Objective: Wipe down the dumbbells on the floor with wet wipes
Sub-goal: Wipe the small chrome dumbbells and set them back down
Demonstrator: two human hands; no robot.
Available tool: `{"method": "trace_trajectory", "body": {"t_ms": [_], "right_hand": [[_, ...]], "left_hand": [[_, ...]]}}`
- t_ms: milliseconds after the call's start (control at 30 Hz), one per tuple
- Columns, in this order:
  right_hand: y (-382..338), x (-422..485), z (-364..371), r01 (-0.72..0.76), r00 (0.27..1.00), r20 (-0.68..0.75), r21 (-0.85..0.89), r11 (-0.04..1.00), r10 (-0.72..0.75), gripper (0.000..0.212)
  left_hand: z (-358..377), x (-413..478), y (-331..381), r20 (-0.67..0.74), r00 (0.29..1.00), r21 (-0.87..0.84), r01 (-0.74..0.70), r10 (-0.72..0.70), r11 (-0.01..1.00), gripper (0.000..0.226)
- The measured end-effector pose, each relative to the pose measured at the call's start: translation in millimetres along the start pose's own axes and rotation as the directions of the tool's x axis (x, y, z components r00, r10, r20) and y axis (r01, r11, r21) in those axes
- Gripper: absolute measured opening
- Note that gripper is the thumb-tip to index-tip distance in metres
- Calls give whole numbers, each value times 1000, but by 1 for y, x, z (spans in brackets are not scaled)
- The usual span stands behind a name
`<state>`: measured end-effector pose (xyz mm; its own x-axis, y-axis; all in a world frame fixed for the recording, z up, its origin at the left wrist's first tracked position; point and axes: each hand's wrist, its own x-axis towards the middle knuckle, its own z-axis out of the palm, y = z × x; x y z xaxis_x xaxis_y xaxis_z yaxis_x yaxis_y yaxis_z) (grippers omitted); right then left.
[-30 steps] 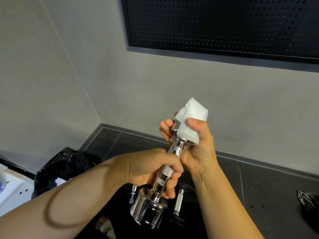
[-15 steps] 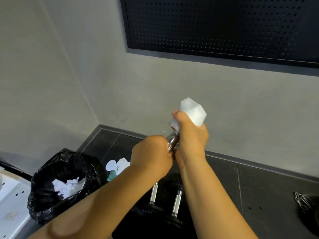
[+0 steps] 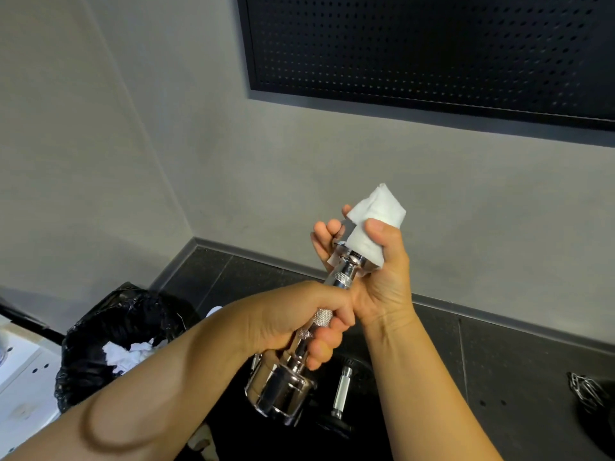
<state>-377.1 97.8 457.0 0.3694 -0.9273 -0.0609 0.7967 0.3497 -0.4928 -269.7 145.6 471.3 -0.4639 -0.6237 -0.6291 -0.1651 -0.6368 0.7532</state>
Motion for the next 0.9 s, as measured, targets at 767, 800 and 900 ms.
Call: {"method": "trace_trajectory", "body": {"t_ms": [767, 800, 900], "right_hand": [[-1, 1, 2, 34, 999, 14, -213, 976, -32, 34], [-2, 1, 2, 35, 999, 23, -221, 975, -31, 41], [-4, -3, -1, 12, 998, 60, -272, 962, 4, 56]], "left_hand": [[1, 9, 5, -207, 973, 94, -85, 103, 992, 34], [4, 12, 2, -286, 946, 94, -130, 152, 987, 30], [10, 19, -8, -493, 825, 96, -264, 276, 960, 19]]}}
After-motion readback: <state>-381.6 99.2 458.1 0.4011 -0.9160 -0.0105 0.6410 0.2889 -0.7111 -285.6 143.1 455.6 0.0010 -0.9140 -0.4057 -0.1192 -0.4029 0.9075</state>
